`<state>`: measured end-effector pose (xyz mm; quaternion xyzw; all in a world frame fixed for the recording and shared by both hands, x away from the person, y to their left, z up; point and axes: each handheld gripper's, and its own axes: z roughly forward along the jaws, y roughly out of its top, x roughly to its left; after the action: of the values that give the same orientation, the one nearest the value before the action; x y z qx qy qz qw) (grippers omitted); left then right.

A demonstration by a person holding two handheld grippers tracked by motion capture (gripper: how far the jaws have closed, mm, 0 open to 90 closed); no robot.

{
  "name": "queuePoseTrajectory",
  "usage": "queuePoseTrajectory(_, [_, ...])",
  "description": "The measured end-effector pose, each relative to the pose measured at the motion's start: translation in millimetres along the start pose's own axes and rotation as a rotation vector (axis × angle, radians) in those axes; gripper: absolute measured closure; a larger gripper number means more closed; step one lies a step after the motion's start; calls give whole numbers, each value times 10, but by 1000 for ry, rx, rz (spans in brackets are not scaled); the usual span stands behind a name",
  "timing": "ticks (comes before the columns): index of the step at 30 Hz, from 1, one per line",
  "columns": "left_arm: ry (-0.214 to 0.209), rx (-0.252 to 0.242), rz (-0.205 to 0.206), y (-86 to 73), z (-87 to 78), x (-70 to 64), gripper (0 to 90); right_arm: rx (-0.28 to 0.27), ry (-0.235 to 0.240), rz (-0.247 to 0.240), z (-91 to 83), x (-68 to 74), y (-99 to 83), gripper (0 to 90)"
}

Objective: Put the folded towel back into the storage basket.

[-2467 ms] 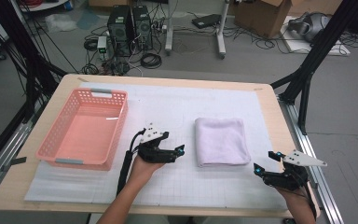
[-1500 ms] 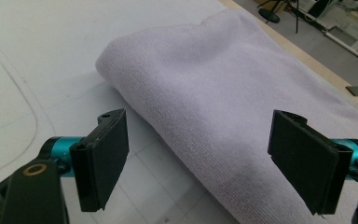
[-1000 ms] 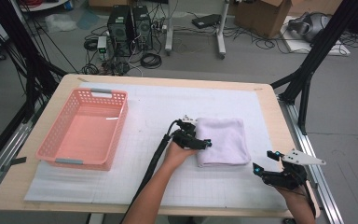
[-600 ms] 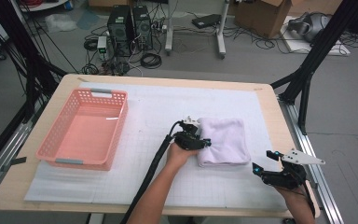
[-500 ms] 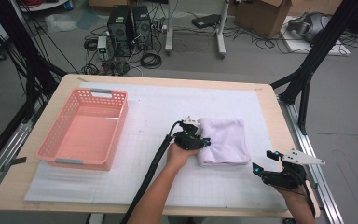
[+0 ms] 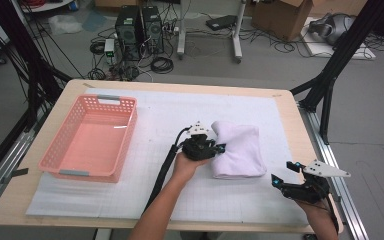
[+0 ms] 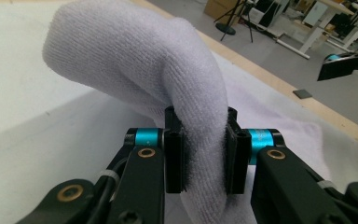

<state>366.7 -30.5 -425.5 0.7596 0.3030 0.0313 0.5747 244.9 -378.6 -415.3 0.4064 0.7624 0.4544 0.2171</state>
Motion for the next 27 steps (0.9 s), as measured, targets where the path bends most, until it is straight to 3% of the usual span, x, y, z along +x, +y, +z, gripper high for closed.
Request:
queuePoseTrajectory(9, [-36,-58,57,77,-255,-19,746,-4,-1,5,-3,4,5,205])
queuePoseTrajectory(22, [-80,-129,107,162,-608,-35,748,-3,4,2,20,19,16,206])
queuePoseTrajectory(27, [-81,-136,117,196,-731,-19,750,-1,7,2,32,31,25,205])
